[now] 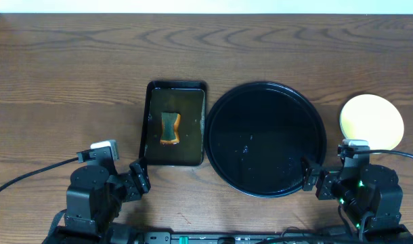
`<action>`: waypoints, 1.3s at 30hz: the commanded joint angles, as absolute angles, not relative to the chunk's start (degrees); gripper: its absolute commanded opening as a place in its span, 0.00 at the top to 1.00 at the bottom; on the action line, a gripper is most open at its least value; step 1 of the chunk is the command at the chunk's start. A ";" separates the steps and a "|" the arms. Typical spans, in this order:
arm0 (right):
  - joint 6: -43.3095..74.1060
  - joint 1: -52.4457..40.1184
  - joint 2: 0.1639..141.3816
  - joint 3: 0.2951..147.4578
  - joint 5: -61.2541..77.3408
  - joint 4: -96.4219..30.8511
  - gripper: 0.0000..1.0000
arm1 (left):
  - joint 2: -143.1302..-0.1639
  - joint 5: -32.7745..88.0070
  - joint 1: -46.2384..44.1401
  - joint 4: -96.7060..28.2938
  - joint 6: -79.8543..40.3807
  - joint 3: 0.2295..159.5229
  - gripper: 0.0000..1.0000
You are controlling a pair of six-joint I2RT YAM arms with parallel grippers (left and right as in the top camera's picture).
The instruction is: Clean dirty plates on tray and stack at the side
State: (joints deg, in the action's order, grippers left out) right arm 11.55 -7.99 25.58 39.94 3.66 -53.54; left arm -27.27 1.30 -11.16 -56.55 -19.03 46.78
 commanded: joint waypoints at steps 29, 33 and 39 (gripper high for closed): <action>8.49 -0.93 0.32 3.40 2.35 2.37 0.01 | -27.22 0.82 -11.33 -56.49 -17.87 46.35 0.20; 7.92 -0.93 0.30 0.32 0.89 3.88 0.01 | -27.22 0.80 -11.33 -56.49 -17.87 46.35 0.20; 5.10 -0.95 0.27 0.32 1.76 -4.08 0.01 | -27.22 0.80 -11.33 -56.49 -17.87 46.35 0.20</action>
State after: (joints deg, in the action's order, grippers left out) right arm 6.79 -1.89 0.73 0.38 1.58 -3.97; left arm -27.27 1.30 -11.16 -56.55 -19.03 46.61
